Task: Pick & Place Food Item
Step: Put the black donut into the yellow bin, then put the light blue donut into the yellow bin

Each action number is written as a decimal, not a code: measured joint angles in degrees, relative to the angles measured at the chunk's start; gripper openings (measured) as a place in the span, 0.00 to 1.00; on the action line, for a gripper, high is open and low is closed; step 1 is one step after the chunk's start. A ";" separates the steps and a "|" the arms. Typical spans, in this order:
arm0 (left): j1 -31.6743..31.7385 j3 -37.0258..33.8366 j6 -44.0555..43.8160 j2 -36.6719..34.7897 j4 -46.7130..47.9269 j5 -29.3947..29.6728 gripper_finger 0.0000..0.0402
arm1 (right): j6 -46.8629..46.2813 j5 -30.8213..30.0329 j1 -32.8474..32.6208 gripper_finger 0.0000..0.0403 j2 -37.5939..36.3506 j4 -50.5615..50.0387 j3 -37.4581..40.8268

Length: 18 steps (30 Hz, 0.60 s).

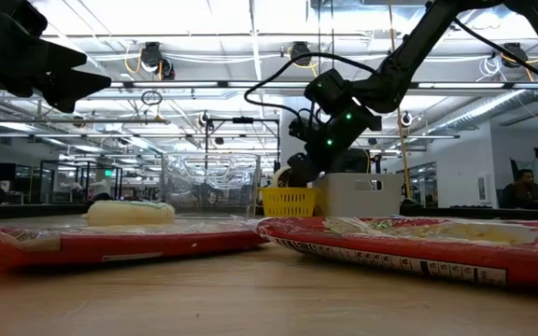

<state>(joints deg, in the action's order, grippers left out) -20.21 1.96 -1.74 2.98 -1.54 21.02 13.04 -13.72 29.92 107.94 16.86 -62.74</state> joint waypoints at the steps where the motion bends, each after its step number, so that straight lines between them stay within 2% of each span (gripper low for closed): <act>1: 0.00 0.00 0.00 0.00 0.00 0.00 0.71 | -0.90 0.54 0.13 0.52 0.00 -0.08 -0.04; 9: 0.00 0.02 0.00 0.00 0.00 0.00 0.71 | -1.99 0.53 0.93 0.52 0.00 -0.95 -2.65; 18: -0.02 0.00 0.01 0.00 0.00 0.00 0.71 | -1.86 1.69 0.91 0.52 0.00 -7.97 -5.64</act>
<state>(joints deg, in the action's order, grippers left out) -20.23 1.96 -1.73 2.98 -1.54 21.02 11.18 -12.03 30.83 107.94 8.89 -68.38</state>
